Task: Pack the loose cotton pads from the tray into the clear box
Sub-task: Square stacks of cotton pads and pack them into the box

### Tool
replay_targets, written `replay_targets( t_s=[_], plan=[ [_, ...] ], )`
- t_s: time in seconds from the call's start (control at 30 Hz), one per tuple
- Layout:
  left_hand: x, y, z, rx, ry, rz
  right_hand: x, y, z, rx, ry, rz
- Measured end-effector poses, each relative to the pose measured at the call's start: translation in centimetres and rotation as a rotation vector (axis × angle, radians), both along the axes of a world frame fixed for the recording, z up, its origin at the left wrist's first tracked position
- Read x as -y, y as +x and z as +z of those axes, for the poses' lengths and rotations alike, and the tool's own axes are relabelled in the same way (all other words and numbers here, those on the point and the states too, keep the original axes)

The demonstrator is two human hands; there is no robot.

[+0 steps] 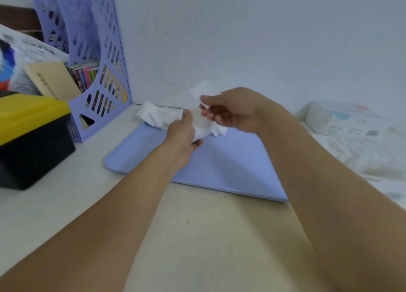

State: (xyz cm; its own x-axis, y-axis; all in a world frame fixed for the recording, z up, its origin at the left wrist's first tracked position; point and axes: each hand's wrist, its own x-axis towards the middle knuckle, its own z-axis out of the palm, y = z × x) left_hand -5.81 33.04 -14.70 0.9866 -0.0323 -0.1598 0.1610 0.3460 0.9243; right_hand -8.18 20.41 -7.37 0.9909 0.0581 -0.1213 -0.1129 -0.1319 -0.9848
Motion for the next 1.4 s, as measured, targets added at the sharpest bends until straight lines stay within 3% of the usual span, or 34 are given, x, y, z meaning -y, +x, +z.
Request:
replay_targets(
  t_s=[0.27, 0.43, 0.67, 0.8, 0.93, 1.03, 1.1, 1.23, 1.4],
  plan=[
    [-0.5, 0.8, -0.2, 0.042, 0.026, 0.035, -1.3, 0.6, -2.7, -0.014, -0.319, 0.026],
    [-0.6, 0.6, -0.2, 0.01, -0.058, -0.02, -1.2, 0.3, -2.9, -0.106, -0.181, 0.105],
    [-0.9, 1.1, -0.6, 0.026, -0.107, -0.207, -0.7, 0.6, -3.4, -0.165, -0.207, 0.179],
    [-1.0, 0.8, -0.8, 0.071, -0.033, -0.241, -0.8, 0.7, -3.4, -0.127, -0.319, 0.161],
    [-1.1, 1.2, -1.1, 0.061, -0.015, -0.119, -0.7, 0.5, -2.9, -0.1, -0.371, 0.131],
    [-1.5, 1.4, -0.9, 0.044, -0.072, 0.003, 0.8, 1.6, -3.3, 0.012, -0.443, -0.136],
    [-1.8, 1.6, -0.9, 0.032, -0.078, 0.032, 1.8, 2.9, -4.4, 0.126, -0.614, -0.32],
    [-2.0, 1.4, -1.0, 0.003, -0.127, 0.035, 2.0, 4.6, -6.2, 0.12, -0.763, -0.25],
    [-2.1, 1.5, -1.2, 0.005, -0.195, 0.11, 2.8, 6.5, -6.4, 0.023, -0.673, -0.227]
  ],
)
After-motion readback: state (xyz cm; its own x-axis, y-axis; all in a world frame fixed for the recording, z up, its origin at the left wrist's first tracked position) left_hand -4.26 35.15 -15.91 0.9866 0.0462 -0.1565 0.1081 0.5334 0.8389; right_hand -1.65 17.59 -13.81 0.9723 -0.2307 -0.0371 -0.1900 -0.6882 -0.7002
